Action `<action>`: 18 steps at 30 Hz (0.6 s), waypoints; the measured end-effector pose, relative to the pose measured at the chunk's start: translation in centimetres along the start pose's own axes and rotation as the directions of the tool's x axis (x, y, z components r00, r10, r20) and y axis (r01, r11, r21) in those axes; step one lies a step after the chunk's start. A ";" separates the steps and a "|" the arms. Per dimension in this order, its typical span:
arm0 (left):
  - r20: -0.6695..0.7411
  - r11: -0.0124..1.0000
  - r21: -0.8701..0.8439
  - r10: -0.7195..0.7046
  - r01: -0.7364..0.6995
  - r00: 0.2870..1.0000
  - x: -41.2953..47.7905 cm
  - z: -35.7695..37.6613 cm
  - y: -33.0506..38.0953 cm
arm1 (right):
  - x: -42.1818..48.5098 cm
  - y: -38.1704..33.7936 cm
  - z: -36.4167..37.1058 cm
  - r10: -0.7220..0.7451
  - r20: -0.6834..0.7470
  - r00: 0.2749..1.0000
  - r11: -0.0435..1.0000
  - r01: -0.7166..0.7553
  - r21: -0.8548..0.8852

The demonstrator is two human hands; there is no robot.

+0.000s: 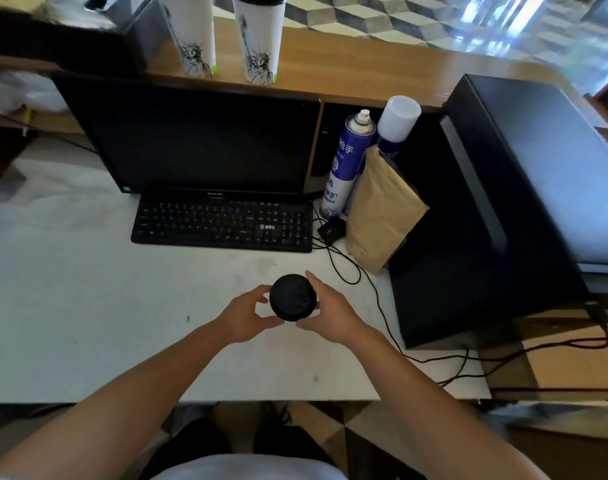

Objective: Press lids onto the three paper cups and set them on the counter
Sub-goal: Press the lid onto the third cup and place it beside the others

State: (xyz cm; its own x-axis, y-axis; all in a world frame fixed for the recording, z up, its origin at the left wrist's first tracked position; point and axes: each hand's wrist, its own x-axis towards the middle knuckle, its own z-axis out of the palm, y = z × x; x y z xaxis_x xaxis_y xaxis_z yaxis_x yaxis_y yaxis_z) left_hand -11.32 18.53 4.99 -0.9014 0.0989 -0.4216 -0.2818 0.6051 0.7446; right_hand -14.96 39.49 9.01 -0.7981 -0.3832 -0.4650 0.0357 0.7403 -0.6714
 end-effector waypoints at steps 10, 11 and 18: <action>0.216 0.937 -0.347 0.112 -0.030 0.970 -2.5 -7.0 -2.5 | -0.3 -6.0 2.4 0.086 0.039 0.995 0.865 -0.095 0.492; 0.246 0.925 -0.379 0.119 -0.017 0.962 -3.1 -7.8 -2.9 | -0.3 -7.1 2.9 0.084 0.056 0.995 0.842 -0.101 0.529; 0.586 0.779 -0.563 0.143 0.274 0.798 -6.8 -13.5 -8.6 | 0.7 -13.9 7.7 0.054 0.157 0.986 0.849 -0.128 0.513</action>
State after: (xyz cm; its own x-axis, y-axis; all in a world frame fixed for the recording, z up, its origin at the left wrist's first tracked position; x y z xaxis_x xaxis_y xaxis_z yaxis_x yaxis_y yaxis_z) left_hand -7.20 2.03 8.41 -0.5666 0.6282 -0.5332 -0.6521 0.0538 0.7562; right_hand -11.36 24.67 13.53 -0.6908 -0.4244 -0.5854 0.4409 0.3945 -0.8062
